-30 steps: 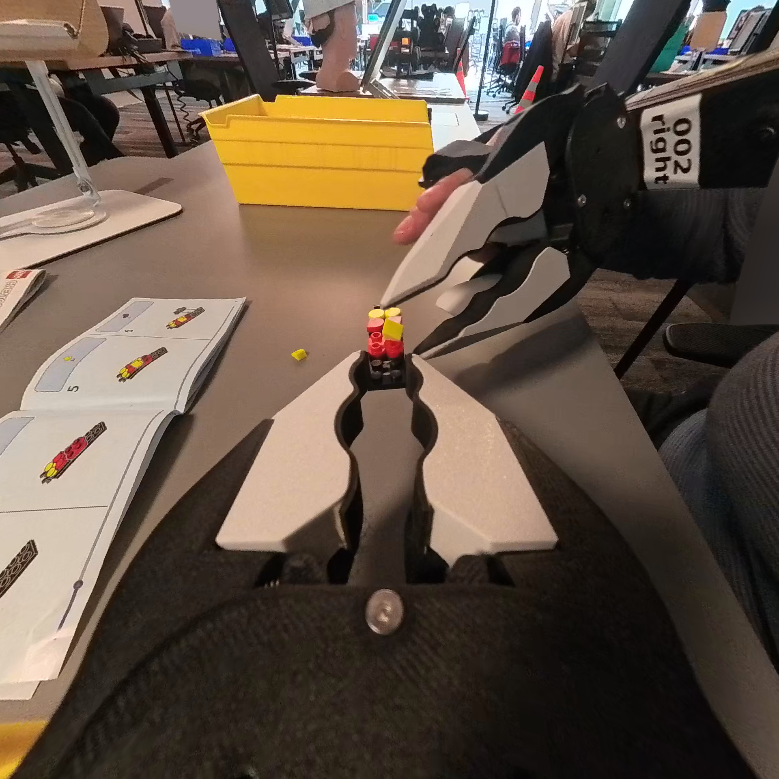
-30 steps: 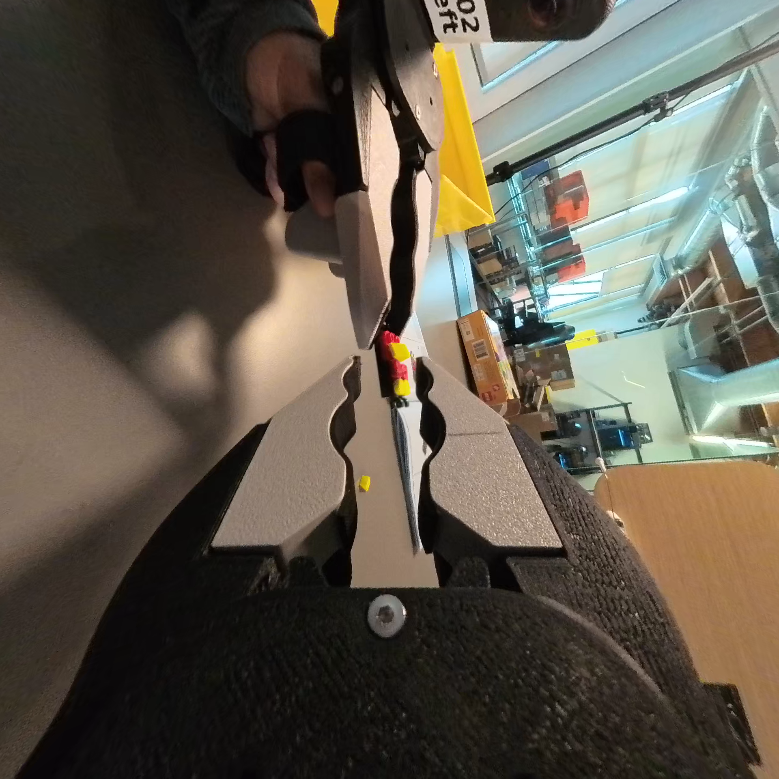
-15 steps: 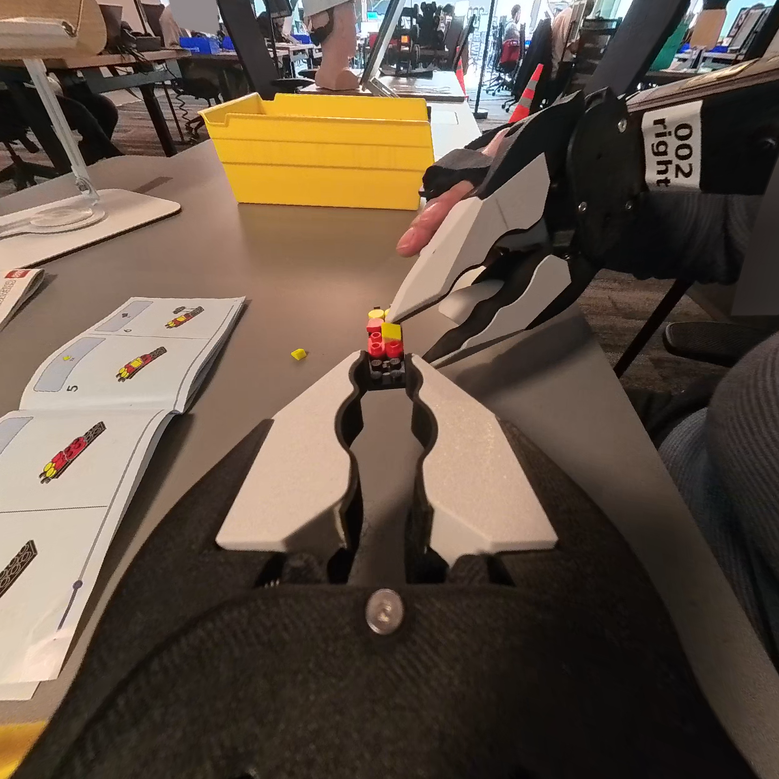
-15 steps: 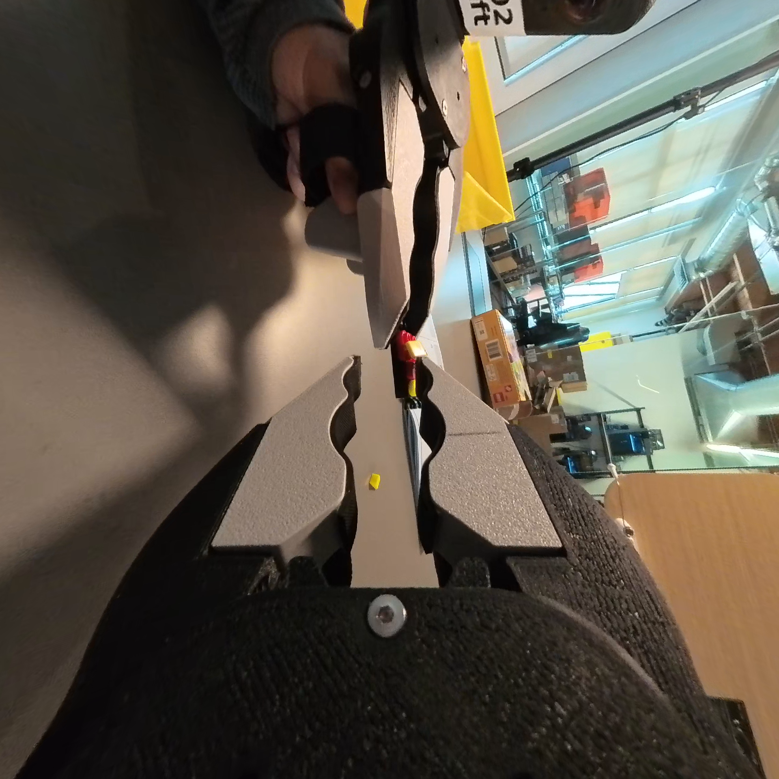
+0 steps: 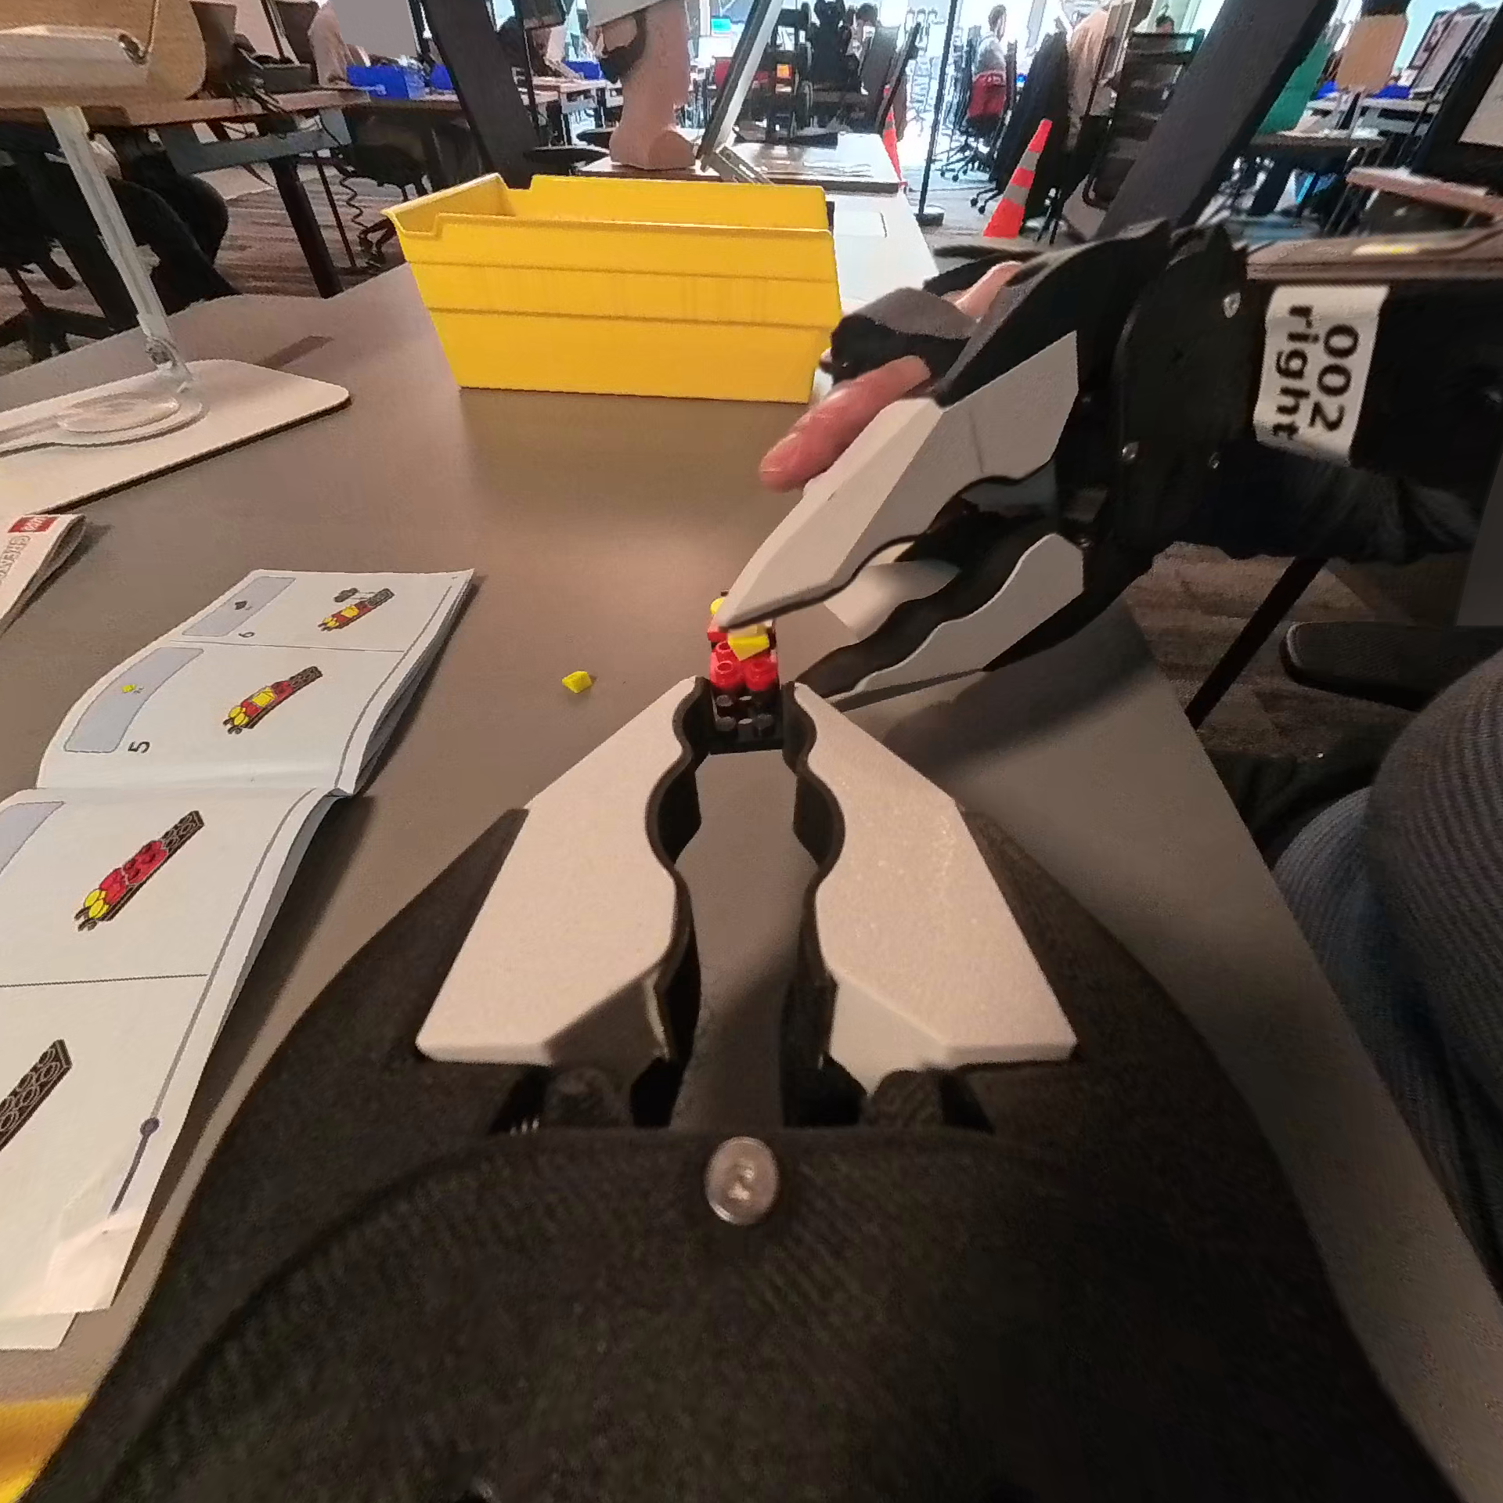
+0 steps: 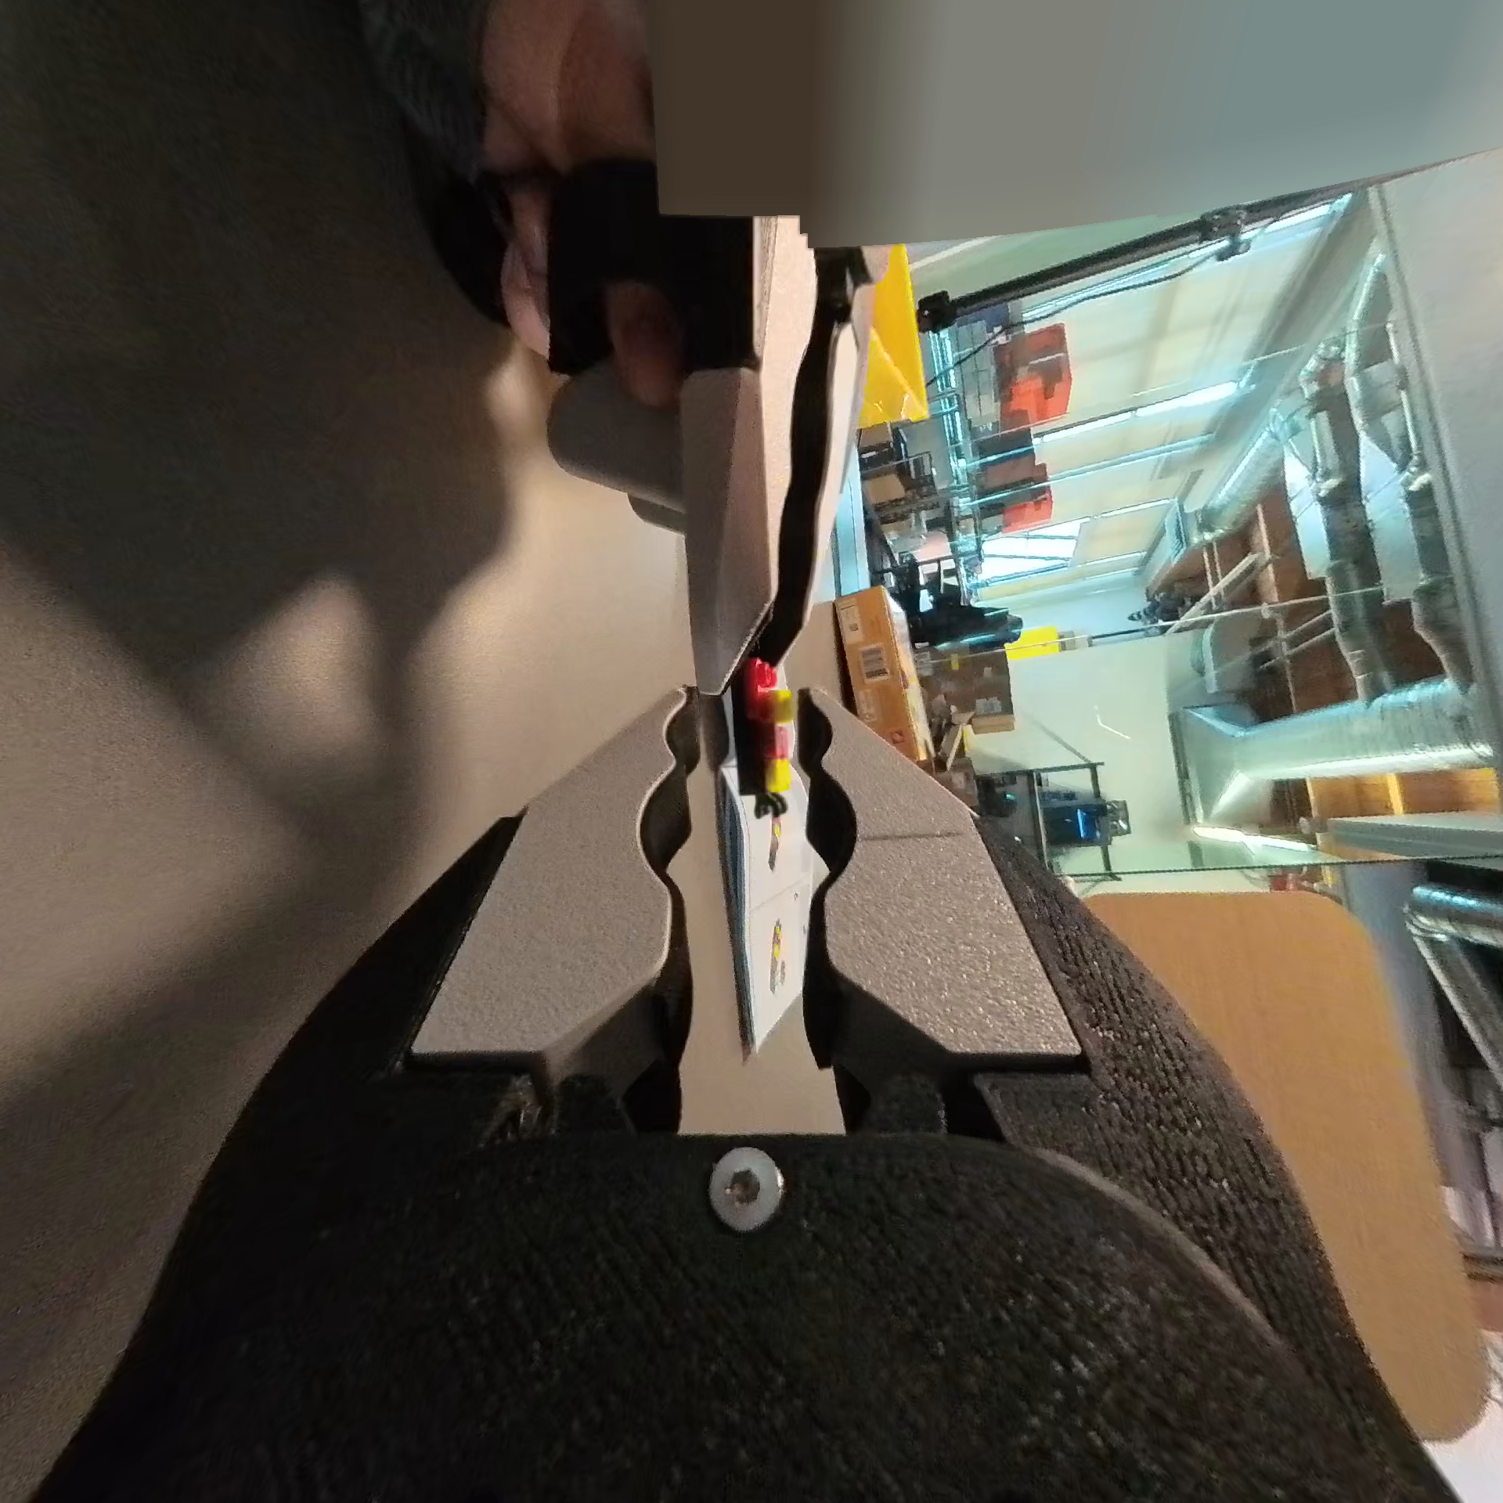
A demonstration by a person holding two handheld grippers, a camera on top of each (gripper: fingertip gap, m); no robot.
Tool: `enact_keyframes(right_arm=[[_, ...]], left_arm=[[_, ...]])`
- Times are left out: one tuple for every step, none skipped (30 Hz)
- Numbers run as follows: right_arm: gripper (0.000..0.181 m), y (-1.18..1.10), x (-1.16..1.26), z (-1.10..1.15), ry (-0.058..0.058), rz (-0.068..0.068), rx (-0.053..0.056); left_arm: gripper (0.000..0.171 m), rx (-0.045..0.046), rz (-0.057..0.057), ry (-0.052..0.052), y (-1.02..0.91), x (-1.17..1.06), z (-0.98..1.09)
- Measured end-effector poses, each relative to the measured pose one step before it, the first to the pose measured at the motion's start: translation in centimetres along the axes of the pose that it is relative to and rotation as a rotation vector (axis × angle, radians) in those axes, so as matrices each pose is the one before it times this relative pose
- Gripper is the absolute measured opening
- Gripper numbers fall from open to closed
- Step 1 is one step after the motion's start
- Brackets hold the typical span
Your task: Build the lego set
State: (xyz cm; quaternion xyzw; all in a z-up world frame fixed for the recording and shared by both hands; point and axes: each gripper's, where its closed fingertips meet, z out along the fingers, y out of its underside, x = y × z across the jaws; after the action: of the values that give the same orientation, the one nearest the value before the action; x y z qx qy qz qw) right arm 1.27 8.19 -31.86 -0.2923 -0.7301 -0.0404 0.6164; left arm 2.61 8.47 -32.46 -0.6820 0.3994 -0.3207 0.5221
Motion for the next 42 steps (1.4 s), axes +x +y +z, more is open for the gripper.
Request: enact_keyframes(right_arm=[[0.021,0.095,-0.014,0.050,0.0036,-0.0026,-0.0068],[0.019,0.103,0.008,0.035,0.0057,-0.0014,-0.0058],[0.017,0.023,0.029,0.006,0.0060,-0.0019,-0.0007],[0.015,-0.018,0.086,-0.022,0.0101,-0.0023,0.0012],[0.014,0.013,0.070,-0.023,0.0091,-0.0034,-0.0015],[0.013,-0.005,0.053,-0.025,0.0087,-0.0036,-0.0003],[0.011,0.007,0.088,-0.012,0.0112,-0.0029,-0.0013],[0.011,0.012,-0.001,-0.001,0.0072,-0.0035,-0.0008],[0.011,0.029,-0.036,0.015,0.0067,-0.0038,-0.0035],[0.011,0.066,-0.051,0.041,0.0070,-0.0060,-0.0062],[0.010,0.050,-0.049,0.053,0.0091,-0.0120,-0.0079],[0.011,0.040,-0.095,0.052,0.0100,-0.0189,-0.0085],[0.010,0.030,-0.106,0.053,0.0102,-0.0223,-0.0074],[0.010,0.040,-0.056,0.043,0.0118,-0.0148,-0.0053],[0.010,0.046,-0.059,0.028,0.0073,0.0036,-0.0024],[0.010,0.048,-0.053,0.037,0.0040,0.0166,0.0012],[0.010,0.030,-0.049,0.026,0.0050,0.0146,0.0020],[0.010,0.047,-0.009,0.027,0.0103,0.0025,-0.0022],[0.010,0.077,-0.049,0.079,0.0138,-0.0104,-0.0094],[0.010,0.128,-0.123,0.116,0.0127,-0.0152,-0.0154],[0.010,0.122,-0.094,0.115,0.0126,-0.0139,-0.0161],[0.009,0.099,-0.089,0.097,0.0094,-0.0064,-0.0136],[0.009,0.084,-0.059,0.057,0.0064,0.0040,-0.0092],[0.009,0.056,-0.039,0.050,0.0057,0.0112,-0.0065],[0.009,0.078,-0.069,0.061,0.0057,0.0094,-0.0087],[0.009,0.059,-0.037,0.074,0.0108,-0.0034,-0.0101],[0.009,0.040,0.002,0.058,0.0130,-0.0178,-0.0089],[0.009,0.030,0.063,0.063,0.0122,-0.0223,-0.0092],[0.009,0.021,0.059,0.046,0.0118,-0.0154,-0.0086],[0.009,0.023,0.006,0.042,0.0083,-0.0125,-0.0062],[0.009,0.048,-0.048,0.049,0.0025,-0.0103,-0.0064],[0.009,0.037,-0.031,0.057,0.0002,-0.0027,-0.0046],[0.009,0.029,-0.051,0.048,-0.0058,0.0074,-0.0019],[0.009,0.040,-0.040,0.036,-0.0092,0.0146,0.0021],[0.009,0.038,-0.064,0.030,-0.0112,0.0166,0.0052],[0.009,0.060,-0.087,0.045,-0.0137,0.0244,0.0048],[0.009,0.045,-0.085,0.041,-0.0162,0.0339,0.0088],[0.009,0.059,-0.131,0.044,-0.0233,0.0489,0.0122],[0.009,0.097,-0.163,0.050,-0.0250,0.0441,0.0096],[0.009,0.070,-0.230,0.039,-0.0257,0.0392,0.0086],[0.009,0.071,-0.342,0.043,-0.0306,0.0325,0.0091],[0.009,0.086,-0.233,0.049,-0.0241,0.0310,0.0067]], left_arm=[[0.016,-0.00020,0.0008,-0.0002,0.006,0.009,-0.011],[0.016,-0.00063,0.0009,0.0008,0.006,0.023,0.008],[0.016,-0.00049,0.0004,-0.0015,0.006,-0.010,0.001],[0.016,-0.00124,0.0006,-0.0013,0.014,-0.004,0.004],[0.016,-0.00037,0.0008,-0.0010,0.004,-0.006,0.001],[0.016,-0.00022,-0.0007,-0.0006,-0.004,-0.008,-0.013],[0.016,-0.00089,-0.0011,-0.0006,0.011,-0.010,-0.002],[0.016,-0.00044,-0.0005,-0.0003,0.003,-0.004,0.010],[0.016,-0.00194,-0.0008,-0.0012,0.033,-0.015,0.002],[0.016,-0.00418,-0.0022,-0.0024,0.043,-0.043,0.028],[0.016,-0.00473,-0.0042,-0.0022,0.059,-0.048,0.027],[0.016,-0.00491,-0.0059,0.0006,0.071,-0.010,0.025],[0.016,-0.00660,-0.0089,0.0038,0.081,0.038,0.019],[0.016,-0.00541,-0.0125,0.0022,0.073,-0.009,0.023],[0.016,-0.00544,-0.0169,0.0016,0.076,-0.040,0.031],[0.016,-0.00465,-0.0170,0.0034,0.066,-0.025,0.019],[0.016,-0.00281,-0.0170,0.0048,0.043,-0.019,0.006],[0.016,-0.00258,-0.0196,0.0053,0.028,-0.034,0.016],[0.016,-0.00292,-0.0228,0.0031,0.044,-0.067,0.018],[0.016,-0.00732,-0.0232,-0.0013,0.115,-0.127,0.038],[0.016,-0.00804,-0.0171,-0.0036,0.103,-0.159,0.040],[0.016,-0.00675,-0.0138,-0.0048,0.096,-0.137,0.041],[0.016,-0.00500,-0.0096,-0.0047,0.069,-0.093,0.034],[0.016,-0.00208,-0.0064,-0.0018,0.034,-0.063,0.013],[0.016,-0.00327,-0.0113,-0.0011,0.045,-0.073,0.014],[0.016,-0.00369,-0.0165,-0.0009,0.061,-0.104,0.022],[0.015,-0.00190,-0.0135,-0.0001,0.034,-0.075,-0.002],[0.015,0.00106,-0.0079,-0.0010,-0.006,-0.067,-0.006],[0.015,0.00305,-0.0034,-0.0009,-0.039,-0.042,-0.028],[0.015,0.00232,-0.0058,-0.0006,-0.022,-0.018,-0.022],[0.015,-0.00222,-0.0099,-0.0021,0.046,-0.061,0.016],[0.015,-0.00148,-0.0081,-0.0013,0.027,-0.065,0.010],[0.015,-0.00054,-0.0052,-0.0006,0.007,-0.047,-0.004],[0.015,-0.00082,-0.0040,-0.0001,0.009,-0.042,0.003],[0.015,-0.00153,-0.0035,0.0006,0.016,-0.026,0.014],[0.015,-0.00297,-0.0019,-0.0007,0.030,-0.033,0.037],[0.015,-0.00046,0.0020,-0.0020,0.006,-0.018,0.017],[0.015,-0.00090,0.0100,-0.0083,0.006,-0.028,0.022],[0.016,-0.00702,0.0183,-0.0133,0.085,-0.055,0.065],[0.016,-0.01214,0.0342,-0.0142,0.127,-0.056,0.047],[0.016,-0.01934,0.0467,-0.0170,0.227,-0.085,0.047],[0.016,-0.01466,0.0499,-0.0224,0.166,-0.092,0.055]])
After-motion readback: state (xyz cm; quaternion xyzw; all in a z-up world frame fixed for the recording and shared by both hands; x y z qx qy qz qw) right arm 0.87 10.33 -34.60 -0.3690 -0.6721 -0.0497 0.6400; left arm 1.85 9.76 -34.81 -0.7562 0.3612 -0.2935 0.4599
